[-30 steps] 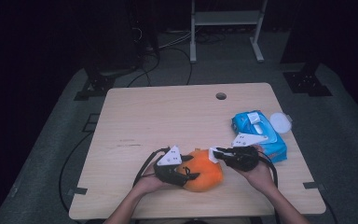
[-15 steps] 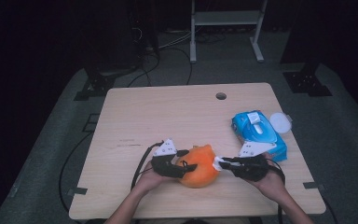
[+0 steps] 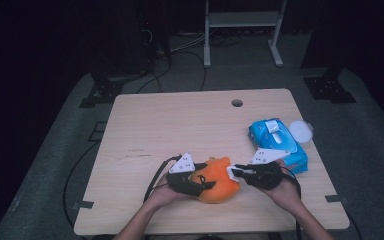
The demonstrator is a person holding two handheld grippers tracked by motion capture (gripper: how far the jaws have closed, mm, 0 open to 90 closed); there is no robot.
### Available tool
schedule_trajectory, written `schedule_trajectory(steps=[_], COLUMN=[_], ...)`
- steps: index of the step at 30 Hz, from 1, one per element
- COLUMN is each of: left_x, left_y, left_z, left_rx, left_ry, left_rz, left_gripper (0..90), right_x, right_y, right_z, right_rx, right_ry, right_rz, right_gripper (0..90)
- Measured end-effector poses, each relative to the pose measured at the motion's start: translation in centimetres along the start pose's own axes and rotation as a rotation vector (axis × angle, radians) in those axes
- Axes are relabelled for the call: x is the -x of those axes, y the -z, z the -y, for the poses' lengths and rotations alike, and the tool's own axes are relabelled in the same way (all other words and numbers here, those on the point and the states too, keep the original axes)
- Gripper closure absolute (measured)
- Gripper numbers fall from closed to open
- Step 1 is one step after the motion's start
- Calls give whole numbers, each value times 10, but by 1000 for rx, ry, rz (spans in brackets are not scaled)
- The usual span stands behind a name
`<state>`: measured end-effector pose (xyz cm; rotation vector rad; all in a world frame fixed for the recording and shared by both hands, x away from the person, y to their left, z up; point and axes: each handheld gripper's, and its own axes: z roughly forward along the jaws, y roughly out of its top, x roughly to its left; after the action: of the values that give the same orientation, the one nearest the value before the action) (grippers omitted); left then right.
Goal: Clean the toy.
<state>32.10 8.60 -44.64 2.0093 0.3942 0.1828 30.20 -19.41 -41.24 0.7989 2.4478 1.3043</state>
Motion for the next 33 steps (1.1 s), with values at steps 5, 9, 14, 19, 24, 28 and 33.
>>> schedule_trajectory(steps=[5, 9, 14, 19, 24, 28, 33], left_x=[-7, -3, 4, 9, -3, -3, 13], left_y=[1, -1, -2, -3, 4, 2, -2], left_z=[1, 0, -1, -3, -6, -3, -7], left_rx=[5, 0, -3, -10, 37, 24, -27], left_ry=[63, 33, -14, -44, 71, 67, -28], left_rz=[-25, -22, -11, -6, 61, 58, 40], left_gripper=[284, 280, 283, 266, 181, 237, 246], right_x=[-11, -23, -11, 0, -6, -16, -13], right_y=[6, 2, 1, 0, 0, 2, -2], right_z=[-3, -6, -4, 0, 0, -2, -5], right_rx=[30, 22, 19, 13, 13, 24, 26], right_ry=[20, 66, 39, -3, 20, 49, 33], right_rz=[-19, -21, 29, 43, 26, 1, 18], right_gripper=[790, 790, 787, 787, 788, 788, 781])
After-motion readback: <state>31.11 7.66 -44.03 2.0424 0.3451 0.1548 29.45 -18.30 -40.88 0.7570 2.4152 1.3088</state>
